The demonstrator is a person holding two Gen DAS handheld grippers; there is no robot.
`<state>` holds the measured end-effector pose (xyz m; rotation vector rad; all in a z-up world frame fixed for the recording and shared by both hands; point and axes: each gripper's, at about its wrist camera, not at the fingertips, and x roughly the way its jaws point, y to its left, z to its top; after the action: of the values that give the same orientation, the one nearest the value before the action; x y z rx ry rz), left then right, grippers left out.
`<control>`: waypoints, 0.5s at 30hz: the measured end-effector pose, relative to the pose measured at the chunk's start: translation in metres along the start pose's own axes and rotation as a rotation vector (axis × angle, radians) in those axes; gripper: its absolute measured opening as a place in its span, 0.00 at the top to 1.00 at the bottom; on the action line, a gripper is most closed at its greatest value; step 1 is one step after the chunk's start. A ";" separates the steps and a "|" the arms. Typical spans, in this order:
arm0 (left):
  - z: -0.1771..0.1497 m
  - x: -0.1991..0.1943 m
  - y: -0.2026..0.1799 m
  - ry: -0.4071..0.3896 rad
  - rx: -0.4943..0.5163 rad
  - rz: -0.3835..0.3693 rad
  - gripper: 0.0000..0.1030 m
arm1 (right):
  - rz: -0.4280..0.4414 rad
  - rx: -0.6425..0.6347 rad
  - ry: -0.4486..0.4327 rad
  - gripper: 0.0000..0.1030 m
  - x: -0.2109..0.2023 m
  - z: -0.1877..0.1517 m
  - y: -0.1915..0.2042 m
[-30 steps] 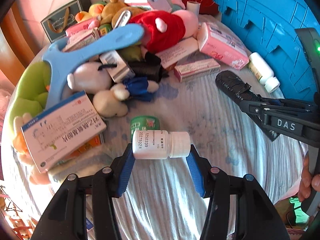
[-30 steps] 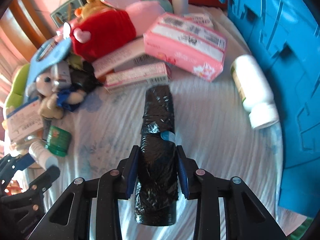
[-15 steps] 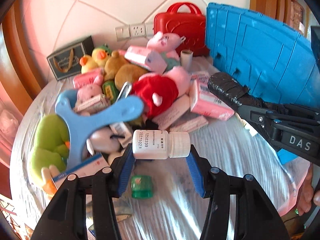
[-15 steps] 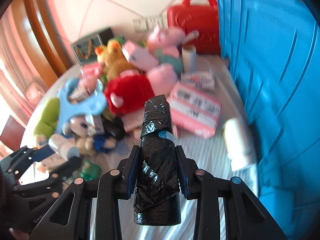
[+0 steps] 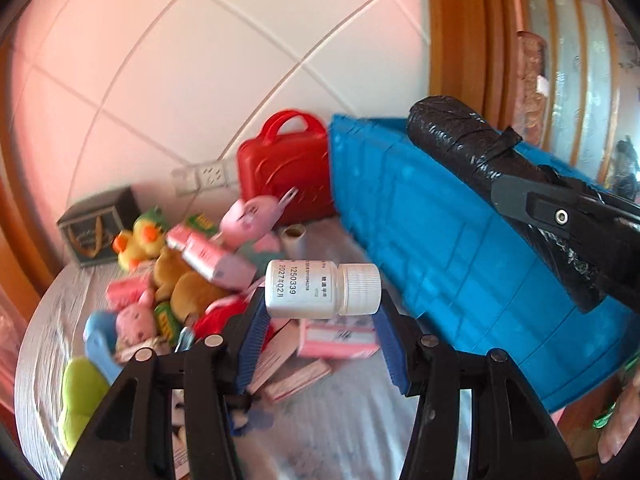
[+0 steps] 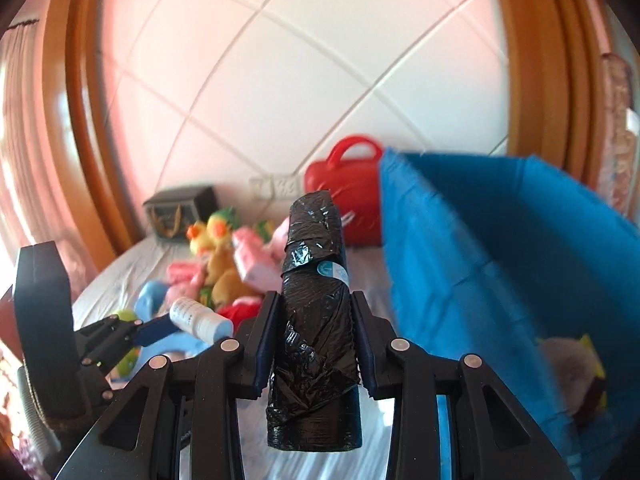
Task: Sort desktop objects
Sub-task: 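Carry the pill bottle and black roll over the crate with both tools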
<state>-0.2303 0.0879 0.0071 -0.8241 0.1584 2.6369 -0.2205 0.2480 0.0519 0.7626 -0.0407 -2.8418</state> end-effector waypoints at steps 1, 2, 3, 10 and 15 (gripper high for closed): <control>0.008 0.000 -0.008 -0.009 0.005 -0.017 0.50 | -0.023 0.006 -0.016 0.67 -0.008 0.005 -0.008; 0.016 -0.001 -0.017 -0.020 0.009 -0.038 0.50 | -0.051 0.017 -0.033 0.67 -0.018 0.010 -0.019; 0.025 -0.001 -0.029 -0.028 0.020 -0.059 0.50 | -0.068 0.025 -0.040 0.67 -0.022 0.013 -0.026; 0.066 0.006 -0.107 -0.031 0.087 -0.157 0.50 | -0.235 0.086 -0.047 0.67 -0.054 0.020 -0.106; 0.081 0.013 -0.161 -0.019 0.129 -0.175 0.50 | -0.305 0.116 0.002 0.67 -0.058 0.015 -0.167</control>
<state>-0.2217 0.2581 0.0667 -0.7351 0.2373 2.4424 -0.2092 0.4224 0.0806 0.8623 -0.0977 -3.1495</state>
